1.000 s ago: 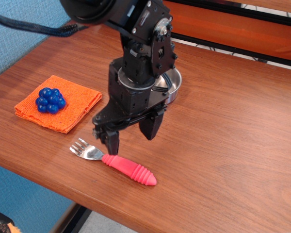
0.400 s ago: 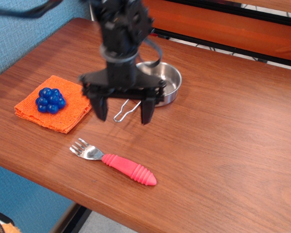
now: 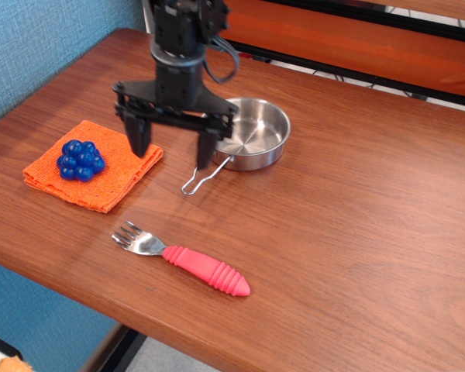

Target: Move red fork closer to the grape on top of orange cloth.

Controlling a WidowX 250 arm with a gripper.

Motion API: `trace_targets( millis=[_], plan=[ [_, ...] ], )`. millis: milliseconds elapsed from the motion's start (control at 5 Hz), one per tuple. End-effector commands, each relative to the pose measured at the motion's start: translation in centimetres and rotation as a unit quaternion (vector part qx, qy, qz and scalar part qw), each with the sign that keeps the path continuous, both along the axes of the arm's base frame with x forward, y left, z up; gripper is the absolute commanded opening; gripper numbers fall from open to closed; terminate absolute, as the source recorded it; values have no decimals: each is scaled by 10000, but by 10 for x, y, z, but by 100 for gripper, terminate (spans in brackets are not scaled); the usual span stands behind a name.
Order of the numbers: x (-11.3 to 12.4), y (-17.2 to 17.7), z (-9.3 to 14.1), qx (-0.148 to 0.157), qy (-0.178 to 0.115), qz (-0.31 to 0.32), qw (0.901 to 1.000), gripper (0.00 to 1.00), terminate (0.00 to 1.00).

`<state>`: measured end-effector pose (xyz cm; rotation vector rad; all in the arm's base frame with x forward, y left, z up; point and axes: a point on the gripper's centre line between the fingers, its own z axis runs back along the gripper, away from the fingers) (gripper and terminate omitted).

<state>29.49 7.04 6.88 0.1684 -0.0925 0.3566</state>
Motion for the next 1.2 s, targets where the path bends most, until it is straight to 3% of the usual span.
trace_targets(
  millis=[0,400,600,800,1000],
  plan=[
    [31,39,11,-42,-538,177,9984,100,0],
    [38,80,4,80,-649,580,9962,100,0],
    [39,81,6,7,-735,679,9950,100,0],
    [40,86,-1,201,-907,1474,9847,100,0],
    [30,97,2,242,-1124,2668,9569,100,0]
  ],
)
